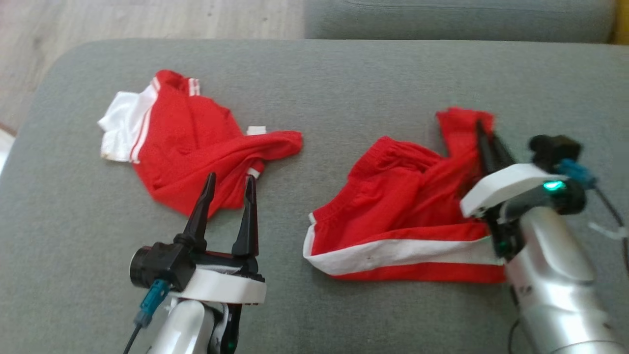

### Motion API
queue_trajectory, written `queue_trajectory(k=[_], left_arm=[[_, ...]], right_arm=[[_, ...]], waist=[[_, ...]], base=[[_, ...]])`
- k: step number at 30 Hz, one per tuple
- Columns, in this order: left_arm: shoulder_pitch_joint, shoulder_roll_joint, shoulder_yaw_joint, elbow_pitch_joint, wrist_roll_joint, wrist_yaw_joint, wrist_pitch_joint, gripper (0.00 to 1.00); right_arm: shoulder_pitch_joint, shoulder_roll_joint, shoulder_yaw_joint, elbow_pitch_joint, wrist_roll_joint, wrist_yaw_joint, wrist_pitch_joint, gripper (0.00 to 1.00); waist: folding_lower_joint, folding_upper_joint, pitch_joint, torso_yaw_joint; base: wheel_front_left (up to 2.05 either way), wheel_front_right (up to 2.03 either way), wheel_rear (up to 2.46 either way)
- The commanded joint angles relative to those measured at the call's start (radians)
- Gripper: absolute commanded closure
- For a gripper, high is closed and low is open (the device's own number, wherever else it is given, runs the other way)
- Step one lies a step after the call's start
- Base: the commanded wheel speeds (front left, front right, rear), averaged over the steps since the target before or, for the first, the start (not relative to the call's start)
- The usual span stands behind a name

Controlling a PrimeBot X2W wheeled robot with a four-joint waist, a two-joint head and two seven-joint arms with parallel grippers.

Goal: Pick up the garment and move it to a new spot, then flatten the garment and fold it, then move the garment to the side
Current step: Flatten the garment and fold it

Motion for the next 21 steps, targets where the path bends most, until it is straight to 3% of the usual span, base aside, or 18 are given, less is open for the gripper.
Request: queue_trajectory(k=[1,10,12,21], left_arm=[[-0.036,0.001,0.032,-0.038,-0.003,0.003,-0.010,0.00],[-0.053,0.001,0.027,-0.046,-0.004,0.008,-0.010,0.00],[-0.055,0.001,0.027,-0.048,-0.004,0.008,-0.010,0.00],[-0.046,0.001,0.045,-0.057,-0.002,0.008,-0.010,0.00]], right_arm=[[-0.054,-0.004,-0.002,-0.030,-0.010,-0.001,-0.015,1.00],[-0.138,-0.089,-0.174,0.006,-0.011,-0.001,-0.045,1.00],[-0.149,-0.102,-0.183,0.038,-0.030,-0.001,-0.040,0.00],[-0.084,-0.075,-0.132,0.034,-0.080,-0.001,-0.076,0.00]], waist=[[-0.0001,0.0000,0.001,-0.016],[-0.0001,0.0000,0.013,-0.048],[-0.0001,0.0000,0.016,-0.051],[-0.0001,0.0000,0.008,-0.088]], base=[[0.00,0.00,0.00],[0.00,0.00,0.00],[0.00,0.00,0.00],[0.00,0.00,0.00]])
